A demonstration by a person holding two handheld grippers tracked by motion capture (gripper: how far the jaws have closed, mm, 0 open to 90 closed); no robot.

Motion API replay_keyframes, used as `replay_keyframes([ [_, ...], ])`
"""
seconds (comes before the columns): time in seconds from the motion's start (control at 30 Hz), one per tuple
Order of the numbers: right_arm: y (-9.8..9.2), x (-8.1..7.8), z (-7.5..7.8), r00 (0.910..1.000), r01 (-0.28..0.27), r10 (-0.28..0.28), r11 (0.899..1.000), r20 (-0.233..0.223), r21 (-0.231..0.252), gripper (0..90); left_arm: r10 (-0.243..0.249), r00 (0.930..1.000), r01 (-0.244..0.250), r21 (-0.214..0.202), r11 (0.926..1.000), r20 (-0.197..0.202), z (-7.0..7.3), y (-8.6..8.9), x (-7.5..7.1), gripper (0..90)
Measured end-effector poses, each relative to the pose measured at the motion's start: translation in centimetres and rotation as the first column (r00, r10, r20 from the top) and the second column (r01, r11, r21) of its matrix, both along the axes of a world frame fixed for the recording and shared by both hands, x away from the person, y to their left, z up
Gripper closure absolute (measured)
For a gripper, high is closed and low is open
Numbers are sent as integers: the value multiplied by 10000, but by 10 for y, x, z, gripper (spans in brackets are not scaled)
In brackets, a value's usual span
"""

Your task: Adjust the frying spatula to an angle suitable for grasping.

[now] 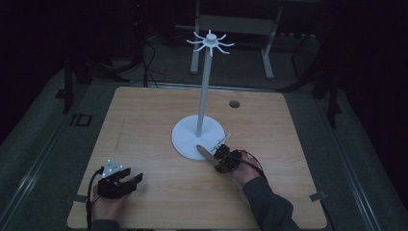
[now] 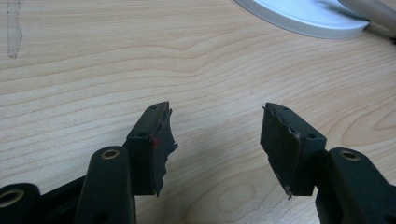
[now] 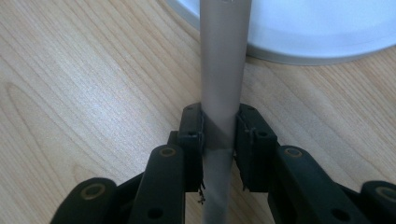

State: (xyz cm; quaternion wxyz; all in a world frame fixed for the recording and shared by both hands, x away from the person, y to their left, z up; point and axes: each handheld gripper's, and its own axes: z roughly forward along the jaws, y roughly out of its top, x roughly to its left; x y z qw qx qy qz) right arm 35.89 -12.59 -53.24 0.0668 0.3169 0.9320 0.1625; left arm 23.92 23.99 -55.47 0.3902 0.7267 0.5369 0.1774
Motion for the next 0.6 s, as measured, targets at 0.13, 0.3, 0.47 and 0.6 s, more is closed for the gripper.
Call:
replay_keyframes([
  [0.13, 1, 1, 0, 10000, -82, 82, 9999, -17, -81, 741, 6, 10000, -6, 5, 10000, 0, 0, -1, 0, 432],
  [0.3, -2, -1, -1, 9998, 76, -78, 9999, 175, 111, 743, 4, 10000, -4, 2, 10000, -21, 0, 0, 1, 432],
  [0.47, -2, -3, -1, 9991, 105, -109, 9999, 407, 95, 743, -9, 10000, 9, 1, 10000, -13, 0, 0, 1, 432],
  [0.6, -1, -5, -2, 9984, 181, -187, 9998, 542, 106, 743, 5, 10000, -5, -11, 10000, -6, 0, 0, 1, 432],
])
